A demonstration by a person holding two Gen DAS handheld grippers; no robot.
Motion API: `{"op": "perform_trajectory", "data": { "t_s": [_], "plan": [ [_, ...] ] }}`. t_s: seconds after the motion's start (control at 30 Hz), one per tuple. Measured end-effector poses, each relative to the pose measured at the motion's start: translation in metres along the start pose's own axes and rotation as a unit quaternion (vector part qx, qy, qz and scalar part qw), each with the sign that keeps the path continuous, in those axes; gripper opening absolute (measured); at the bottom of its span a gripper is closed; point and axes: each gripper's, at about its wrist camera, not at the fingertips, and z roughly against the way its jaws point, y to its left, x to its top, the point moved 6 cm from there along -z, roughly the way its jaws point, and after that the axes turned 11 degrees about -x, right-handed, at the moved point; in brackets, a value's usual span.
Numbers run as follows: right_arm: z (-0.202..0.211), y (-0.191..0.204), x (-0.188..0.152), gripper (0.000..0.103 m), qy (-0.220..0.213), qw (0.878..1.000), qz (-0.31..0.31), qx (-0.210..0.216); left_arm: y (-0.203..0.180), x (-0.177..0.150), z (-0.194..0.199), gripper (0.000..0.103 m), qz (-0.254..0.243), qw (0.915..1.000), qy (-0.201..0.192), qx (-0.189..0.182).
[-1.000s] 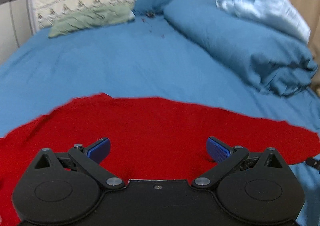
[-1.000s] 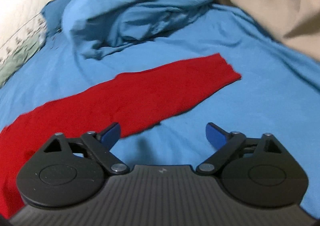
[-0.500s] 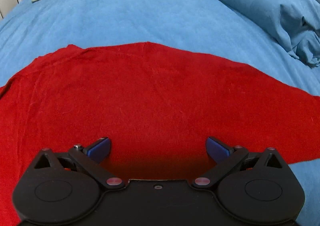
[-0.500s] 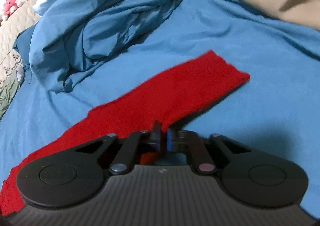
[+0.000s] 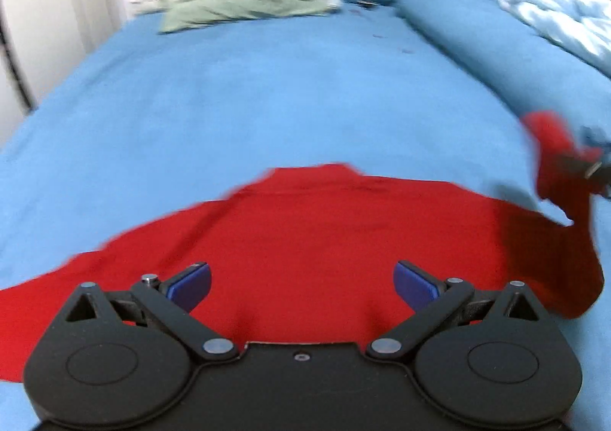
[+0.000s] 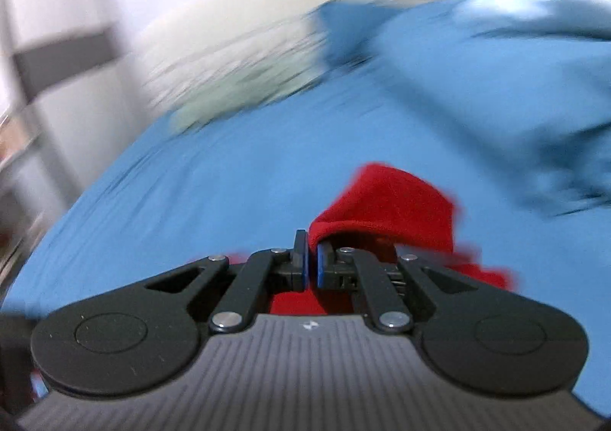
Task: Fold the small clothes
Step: 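Carry the sleeve across the sweater body with the right tool and release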
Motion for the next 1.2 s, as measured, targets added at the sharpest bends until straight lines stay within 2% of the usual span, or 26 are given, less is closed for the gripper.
{"op": "perform_trajectory", "data": {
  "t_s": [0.07,0.17,0.23,0.3,0.33,0.4,0.47,0.63,0.73,0.77,0.8,0.83,0.87,1.03,1.2],
  "plan": [
    [-0.026,0.045,-0.044,0.019,0.042,0.998,0.042,0.029,0.029,-0.010,0.006,0.103,0.007,0.9996,0.001,0.028],
    [-0.050,0.081,-0.101,0.020,0.100,0.990,0.094,0.034,0.054,-0.027,0.000,0.103,0.021,0.9991,0.020,0.033],
    [-0.052,0.089,-0.118,0.021,0.107,0.987,0.117,0.028,0.060,-0.034,-0.005,0.103,0.025,0.9989,0.032,0.024],
    [-0.047,0.089,-0.119,0.026,0.101,0.987,0.121,0.031,0.058,-0.035,-0.009,0.103,0.019,0.9992,0.032,0.015],
    [-0.044,0.087,-0.119,0.031,0.102,0.986,0.126,0.033,0.053,-0.036,-0.010,0.103,0.015,0.9994,0.030,0.007],
    [-0.040,0.082,-0.116,0.062,0.106,0.984,0.141,0.034,0.045,-0.031,-0.018,0.103,0.017,0.9993,0.032,-0.013],
    [-0.028,0.075,-0.112,0.078,0.098,0.982,0.158,0.030,0.036,-0.027,-0.023,0.103,0.030,0.9982,0.031,-0.041],
    [0.005,0.031,-0.108,0.081,0.109,0.982,0.155,-0.001,-0.013,-0.013,-0.043,0.103,0.055,0.9935,0.040,-0.091],
    [0.020,0.005,-0.109,0.081,0.118,0.985,0.127,-0.021,-0.042,-0.006,-0.069,0.102,0.058,0.9942,0.039,-0.082],
    [0.023,-0.001,-0.109,0.082,0.119,0.986,0.116,-0.027,-0.044,-0.005,-0.079,0.099,0.062,0.9946,0.039,-0.074],
    [0.027,-0.010,-0.110,0.082,0.121,0.986,0.105,-0.033,-0.042,-0.004,-0.092,0.094,0.066,0.9949,0.041,-0.064],
    [0.029,-0.017,-0.111,0.083,0.123,0.987,0.097,-0.039,-0.040,-0.008,-0.102,0.083,0.072,0.9950,0.046,-0.050],
    [0.028,-0.023,-0.111,0.083,0.124,0.987,0.090,-0.046,-0.036,-0.012,-0.108,0.076,0.079,0.9947,0.053,-0.040],
    [0.034,-0.048,-0.116,0.083,0.131,0.988,0.046,-0.069,-0.002,-0.046,-0.090,0.075,0.120,0.9914,0.040,-0.035],
    [0.036,-0.065,-0.117,0.084,0.136,0.987,0.020,-0.087,0.001,-0.059,-0.077,0.076,0.123,0.9889,0.015,-0.082]
  ]
}}
